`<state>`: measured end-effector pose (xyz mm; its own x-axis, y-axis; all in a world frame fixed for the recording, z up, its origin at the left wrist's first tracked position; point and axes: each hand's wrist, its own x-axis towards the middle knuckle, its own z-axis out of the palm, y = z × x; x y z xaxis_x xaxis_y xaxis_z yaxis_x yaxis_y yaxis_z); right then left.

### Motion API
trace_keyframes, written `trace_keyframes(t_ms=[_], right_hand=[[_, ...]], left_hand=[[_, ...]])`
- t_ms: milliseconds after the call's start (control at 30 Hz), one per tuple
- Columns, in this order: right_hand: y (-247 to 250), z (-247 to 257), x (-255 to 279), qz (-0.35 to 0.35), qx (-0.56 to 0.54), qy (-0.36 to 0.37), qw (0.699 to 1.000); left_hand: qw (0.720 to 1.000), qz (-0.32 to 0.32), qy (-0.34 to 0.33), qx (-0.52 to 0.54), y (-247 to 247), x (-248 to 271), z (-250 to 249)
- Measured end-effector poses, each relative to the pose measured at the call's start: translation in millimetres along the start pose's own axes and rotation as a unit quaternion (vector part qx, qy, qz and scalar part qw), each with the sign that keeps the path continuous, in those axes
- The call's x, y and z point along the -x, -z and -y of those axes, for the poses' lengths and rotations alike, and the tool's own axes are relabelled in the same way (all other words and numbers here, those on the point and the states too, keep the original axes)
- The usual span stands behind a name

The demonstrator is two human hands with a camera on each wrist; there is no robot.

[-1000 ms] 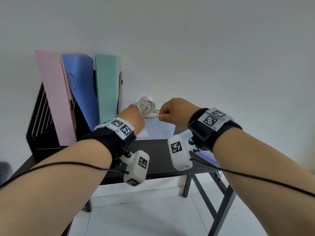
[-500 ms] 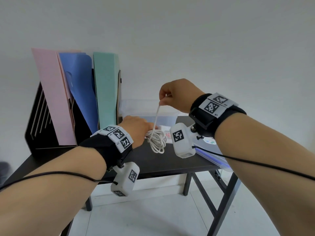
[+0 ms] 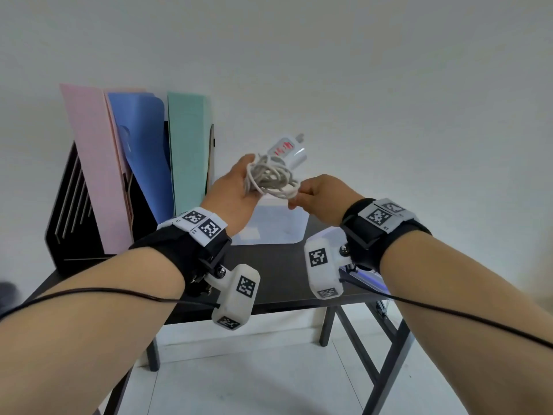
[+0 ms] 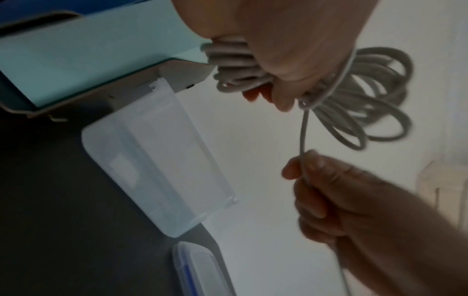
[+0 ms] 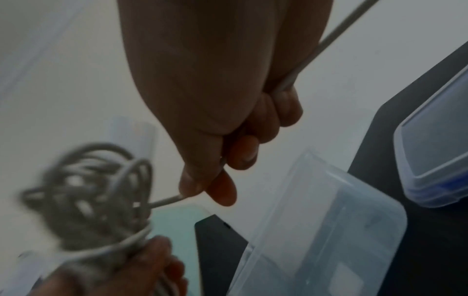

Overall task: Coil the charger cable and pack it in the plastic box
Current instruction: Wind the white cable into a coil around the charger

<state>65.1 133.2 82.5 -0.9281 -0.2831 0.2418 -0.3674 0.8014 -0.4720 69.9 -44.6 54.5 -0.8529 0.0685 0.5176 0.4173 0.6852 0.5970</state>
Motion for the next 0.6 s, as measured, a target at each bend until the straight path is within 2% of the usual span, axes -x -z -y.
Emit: trace_keyframes(t_ms=[67, 167, 267, 367, 467, 533, 600], right_hand=[[-4, 9, 0, 0.025, 0.044, 0.025, 0.998], [-6, 24, 1, 0.050, 0.116, 0.066, 0.990], [-3, 38, 4, 0.061, 0.187, 0.105, 0.975], [4, 47, 3, 0.054, 0.253, 0.122, 0.958], [15, 50, -1, 0.022, 0.278, 0.134, 0.951], [21, 47, -3, 0.007, 0.261, 0.132, 0.956], [23, 40, -4, 0.004, 0.223, 0.125, 0.967]], left_hand=[[0.999, -0.008, 0.048, -0.023, -3, -6, 8], [0.990, 0.021, 0.118, -0.070, -9, -9, 17], [0.976, 0.065, 0.135, -0.155, -10, -10, 20], [0.952, 0.127, 0.116, -0.252, -7, -8, 17], [0.923, 0.201, 0.064, -0.323, -6, -5, 10], [0.914, 0.251, 0.013, -0.317, -7, -1, 5], [0.918, 0.269, -0.047, -0.289, -6, 4, 0]])
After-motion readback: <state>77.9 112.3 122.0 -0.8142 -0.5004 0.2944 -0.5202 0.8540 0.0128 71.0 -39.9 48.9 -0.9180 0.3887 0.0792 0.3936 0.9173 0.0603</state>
